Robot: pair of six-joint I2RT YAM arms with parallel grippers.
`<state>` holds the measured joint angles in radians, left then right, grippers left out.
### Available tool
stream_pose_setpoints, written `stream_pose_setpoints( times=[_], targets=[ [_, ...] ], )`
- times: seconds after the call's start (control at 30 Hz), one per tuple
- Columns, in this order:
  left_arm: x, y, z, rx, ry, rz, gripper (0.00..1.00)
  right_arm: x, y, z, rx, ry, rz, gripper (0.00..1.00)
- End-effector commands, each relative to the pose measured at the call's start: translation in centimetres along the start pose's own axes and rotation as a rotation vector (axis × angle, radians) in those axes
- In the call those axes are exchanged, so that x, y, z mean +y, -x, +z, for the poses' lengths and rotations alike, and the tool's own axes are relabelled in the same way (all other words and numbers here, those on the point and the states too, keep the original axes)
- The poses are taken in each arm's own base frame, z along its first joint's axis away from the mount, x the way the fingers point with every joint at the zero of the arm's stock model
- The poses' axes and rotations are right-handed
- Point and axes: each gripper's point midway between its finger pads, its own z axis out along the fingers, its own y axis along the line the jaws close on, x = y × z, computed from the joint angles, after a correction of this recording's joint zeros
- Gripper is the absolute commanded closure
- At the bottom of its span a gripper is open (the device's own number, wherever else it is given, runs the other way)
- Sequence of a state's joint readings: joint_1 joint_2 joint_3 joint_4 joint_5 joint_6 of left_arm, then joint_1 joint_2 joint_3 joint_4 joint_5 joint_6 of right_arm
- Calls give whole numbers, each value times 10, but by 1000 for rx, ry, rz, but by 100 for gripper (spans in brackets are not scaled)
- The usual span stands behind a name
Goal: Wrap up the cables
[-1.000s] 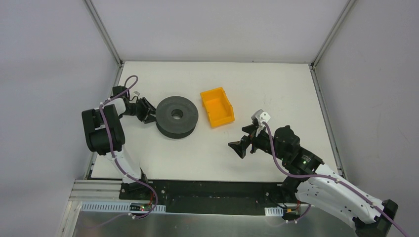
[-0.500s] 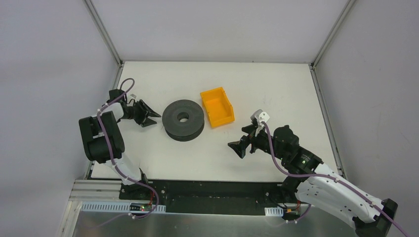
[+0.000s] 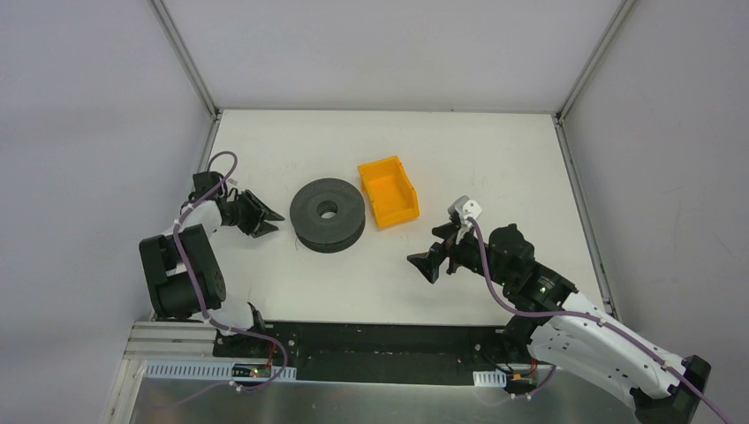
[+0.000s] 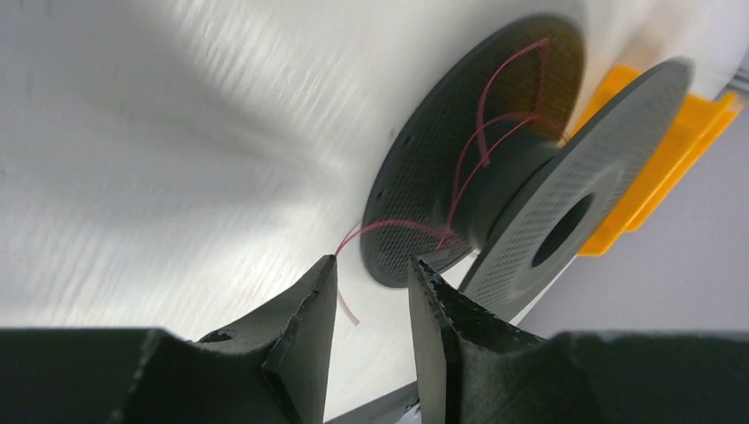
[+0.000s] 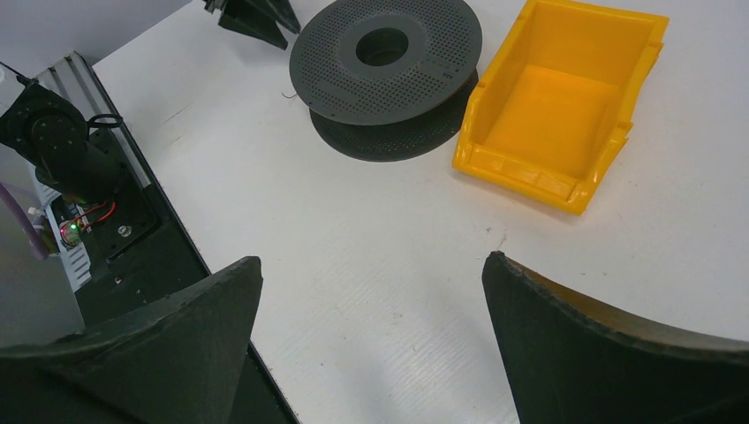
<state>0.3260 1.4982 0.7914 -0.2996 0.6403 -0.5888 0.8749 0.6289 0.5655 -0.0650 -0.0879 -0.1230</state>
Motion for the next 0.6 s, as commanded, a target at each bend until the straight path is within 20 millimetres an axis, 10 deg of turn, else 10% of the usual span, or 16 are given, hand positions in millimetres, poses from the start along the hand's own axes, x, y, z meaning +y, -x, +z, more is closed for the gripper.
stream_pose_setpoints(
  times=[0.0, 0.57],
  targets=[
    [14, -26, -9, -59, 52, -21, 67, 3, 7, 2, -28, 14, 0, 1],
    [21, -94, 0, -64, 46, -77, 73, 4, 4, 7, -18, 25, 3, 1]
  ],
)
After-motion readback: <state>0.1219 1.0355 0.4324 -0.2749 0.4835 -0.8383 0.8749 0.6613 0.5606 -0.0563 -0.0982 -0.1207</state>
